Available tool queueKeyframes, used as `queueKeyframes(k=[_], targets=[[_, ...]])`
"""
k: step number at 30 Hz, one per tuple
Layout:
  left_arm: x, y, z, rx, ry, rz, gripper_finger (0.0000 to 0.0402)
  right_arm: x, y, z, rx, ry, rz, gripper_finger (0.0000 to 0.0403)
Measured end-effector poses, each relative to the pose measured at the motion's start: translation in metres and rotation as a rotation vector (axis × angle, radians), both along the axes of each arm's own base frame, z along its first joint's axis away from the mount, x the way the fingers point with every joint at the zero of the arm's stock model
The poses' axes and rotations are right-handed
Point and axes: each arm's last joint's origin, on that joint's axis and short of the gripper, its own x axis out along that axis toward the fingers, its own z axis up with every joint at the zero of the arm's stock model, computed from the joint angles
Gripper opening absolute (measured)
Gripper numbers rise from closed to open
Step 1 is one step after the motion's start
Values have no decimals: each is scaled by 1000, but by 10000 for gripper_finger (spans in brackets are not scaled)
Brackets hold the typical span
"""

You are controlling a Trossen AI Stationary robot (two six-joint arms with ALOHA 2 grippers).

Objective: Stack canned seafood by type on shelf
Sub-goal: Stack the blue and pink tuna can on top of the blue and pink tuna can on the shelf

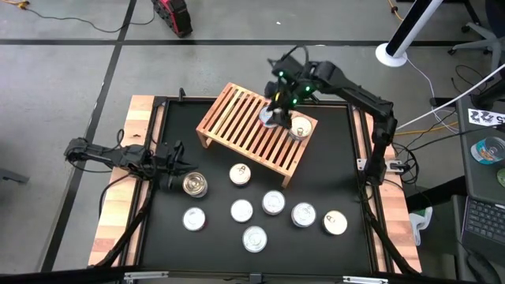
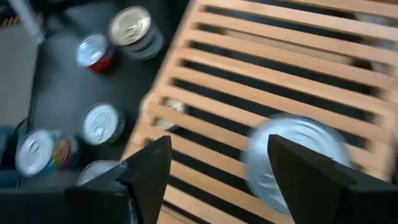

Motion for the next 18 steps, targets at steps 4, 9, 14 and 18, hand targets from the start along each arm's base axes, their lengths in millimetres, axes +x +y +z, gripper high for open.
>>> queueKeyframes(k=[4, 9, 14, 18], targets=[[4, -2, 14, 65, 35, -15, 5, 14, 34, 1, -57, -6, 71, 266], [15, -7, 37, 148, 225, -44, 5, 27, 74, -1, -149, 2, 127, 266], [33, -18, 48, 228, 540, -107, 5, 35, 114, -4, -154, -3, 231, 266], [48, -34, 53, 290, 750, -208, 5, 39, 146, -9, -152, 7, 315, 266]])
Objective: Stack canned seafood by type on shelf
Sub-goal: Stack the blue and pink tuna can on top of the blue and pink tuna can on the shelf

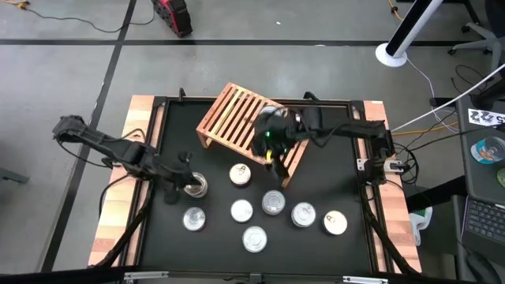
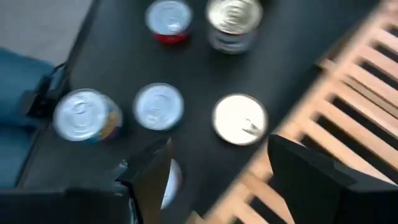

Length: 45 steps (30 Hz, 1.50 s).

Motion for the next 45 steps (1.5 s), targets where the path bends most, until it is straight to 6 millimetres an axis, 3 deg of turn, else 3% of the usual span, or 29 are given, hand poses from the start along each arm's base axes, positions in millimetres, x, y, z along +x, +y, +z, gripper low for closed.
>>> queueKeyframes(k=[10, 17, 21, 31, 39, 45], targets=[[26, -39, 2, 80, 309, -139, 5, 25, 63, -35, -41, 47, 135, 266], [30, -43, -12, 19, 445, 10, 7, 49, 95, -69, -229, 11, 113, 266], [27, -42, -19, 35, 536, 65, 36, 59, 108, -87, -354, 2, 129, 266], [29, -43, -16, 26, 542, 56, 146, 71, 110, -112, -429, 37, 154, 266], [33, -45, -5, 58, 499, -17, 159, 80, 113, -108, -409, -66, 133, 266], [29, -41, -10, 114, 526, 62, 159, 87, 115, -110, -421, -130, 151, 266]])
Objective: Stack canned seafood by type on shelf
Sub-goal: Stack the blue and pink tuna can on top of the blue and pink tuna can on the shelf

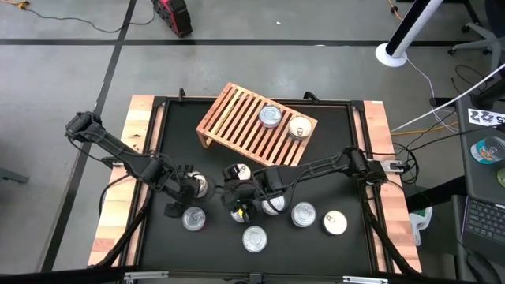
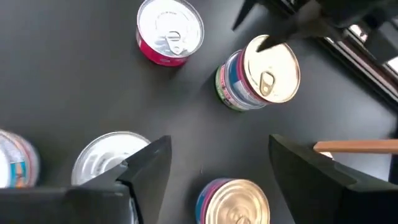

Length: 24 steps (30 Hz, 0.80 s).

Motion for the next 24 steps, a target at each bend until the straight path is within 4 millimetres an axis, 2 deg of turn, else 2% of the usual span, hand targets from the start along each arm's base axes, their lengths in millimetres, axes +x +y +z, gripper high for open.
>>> queueKeyframes(k=[5, 11, 16, 24], targets=[[-3, 2, -6, 25, 15, 35, 159, 6, 1, -15, -37, -40, 38, 266], [-7, 5, -18, 51, 28, 50, 159, 10, 0, -25, -89, -101, -11, 266], [-7, 7, -19, 100, 9, 63, 158, 12, 0, -34, -92, -124, -20, 266], [-6, 9, -19, 215, -22, 6, 122, 12, 0, -48, -98, -120, -22, 266]])
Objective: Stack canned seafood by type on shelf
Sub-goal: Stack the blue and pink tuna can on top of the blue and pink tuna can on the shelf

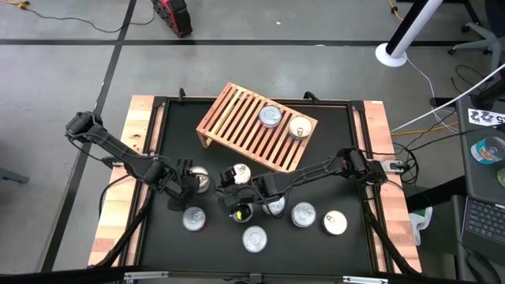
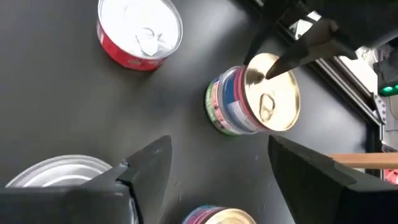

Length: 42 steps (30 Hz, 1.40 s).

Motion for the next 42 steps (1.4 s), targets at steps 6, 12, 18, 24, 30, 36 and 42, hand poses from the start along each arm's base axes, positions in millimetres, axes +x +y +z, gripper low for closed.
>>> queueKeyframes(k=[6, 12, 18, 24, 30, 36, 42], targets=[[1, 1, -1, 31, -3, -4, 99, 1, 0, -7, -15, -19, 18, 266], [6, -2, -8, 71, 27, -2, 93, 2, -1, -12, -50, -43, 7, 266], [10, -4, -15, 100, 57, -3, 89, 5, -7, -10, -51, -64, -14, 266], [10, -4, -11, 81, 44, -3, 47, 8, -14, -14, -55, -64, -31, 266], [15, -7, -4, 54, 22, 4, 4, 14, -11, -26, -109, -69, 3, 266], [16, -7, -3, 35, 8, 24, 2, 17, -11, -35, -127, -65, 4, 266], [17, -7, -2, 13, -16, 88, 1, 21, -11, -40, -160, -86, -2, 266]])
